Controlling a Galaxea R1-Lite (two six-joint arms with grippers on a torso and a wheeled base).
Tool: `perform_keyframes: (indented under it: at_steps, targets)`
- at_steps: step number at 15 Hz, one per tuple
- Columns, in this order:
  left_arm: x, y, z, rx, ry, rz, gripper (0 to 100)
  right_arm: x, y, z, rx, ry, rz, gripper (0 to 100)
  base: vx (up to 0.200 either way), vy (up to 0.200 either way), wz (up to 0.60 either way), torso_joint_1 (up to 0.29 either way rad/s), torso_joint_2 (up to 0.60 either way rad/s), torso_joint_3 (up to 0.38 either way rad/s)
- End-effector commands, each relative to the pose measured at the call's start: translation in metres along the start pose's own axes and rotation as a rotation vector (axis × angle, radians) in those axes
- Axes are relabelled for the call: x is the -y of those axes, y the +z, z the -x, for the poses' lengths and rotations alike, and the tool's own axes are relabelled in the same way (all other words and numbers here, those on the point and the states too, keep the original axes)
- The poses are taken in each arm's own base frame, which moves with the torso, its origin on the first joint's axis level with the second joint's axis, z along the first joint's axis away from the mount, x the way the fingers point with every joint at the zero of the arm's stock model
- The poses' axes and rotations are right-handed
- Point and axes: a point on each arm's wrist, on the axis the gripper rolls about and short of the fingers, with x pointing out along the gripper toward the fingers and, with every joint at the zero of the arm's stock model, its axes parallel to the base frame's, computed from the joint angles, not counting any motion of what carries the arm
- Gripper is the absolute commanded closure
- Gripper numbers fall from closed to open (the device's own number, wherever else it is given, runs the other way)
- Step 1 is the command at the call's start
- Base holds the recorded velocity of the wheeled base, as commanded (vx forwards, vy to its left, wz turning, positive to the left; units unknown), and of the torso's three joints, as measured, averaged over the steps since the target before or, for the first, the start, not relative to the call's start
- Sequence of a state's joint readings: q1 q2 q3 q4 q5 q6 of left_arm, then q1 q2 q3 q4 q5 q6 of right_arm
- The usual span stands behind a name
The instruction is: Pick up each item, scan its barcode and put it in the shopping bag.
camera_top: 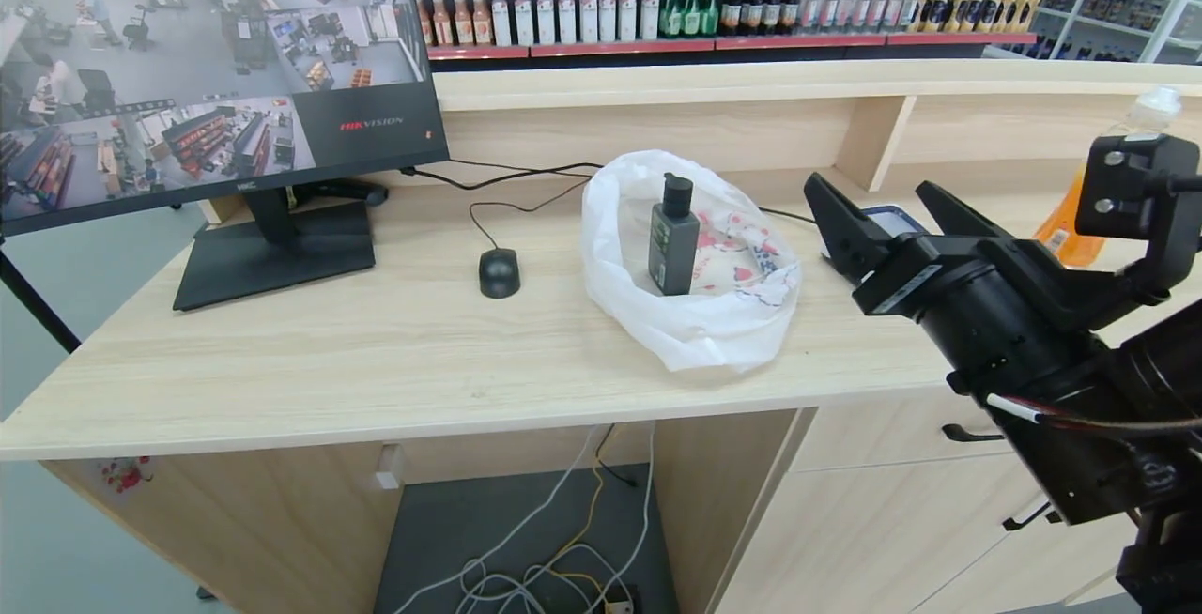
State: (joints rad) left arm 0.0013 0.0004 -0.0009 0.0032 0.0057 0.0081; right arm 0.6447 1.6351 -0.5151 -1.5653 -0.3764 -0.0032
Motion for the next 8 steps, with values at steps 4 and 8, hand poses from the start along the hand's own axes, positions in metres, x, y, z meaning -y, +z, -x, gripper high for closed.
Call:
perform_keyframes:
  at_steps: [4,8]
  targets:
    - [0.0,0.0002,0.0001,0.001,0.001,0.0,0,-0.0026,-0.012,-0.001,-0.036,0.096,-0.019,0,0.0,-0.1,0.0,0.001,0.0,0.0]
    - [0.0,0.0002,0.0001,0.001,0.001,0.0,0,0.0052,-0.0111,-0.0032,-0.03,0.069,0.004,0,0.0,-0.2,0.0,0.007,0.0,0.004]
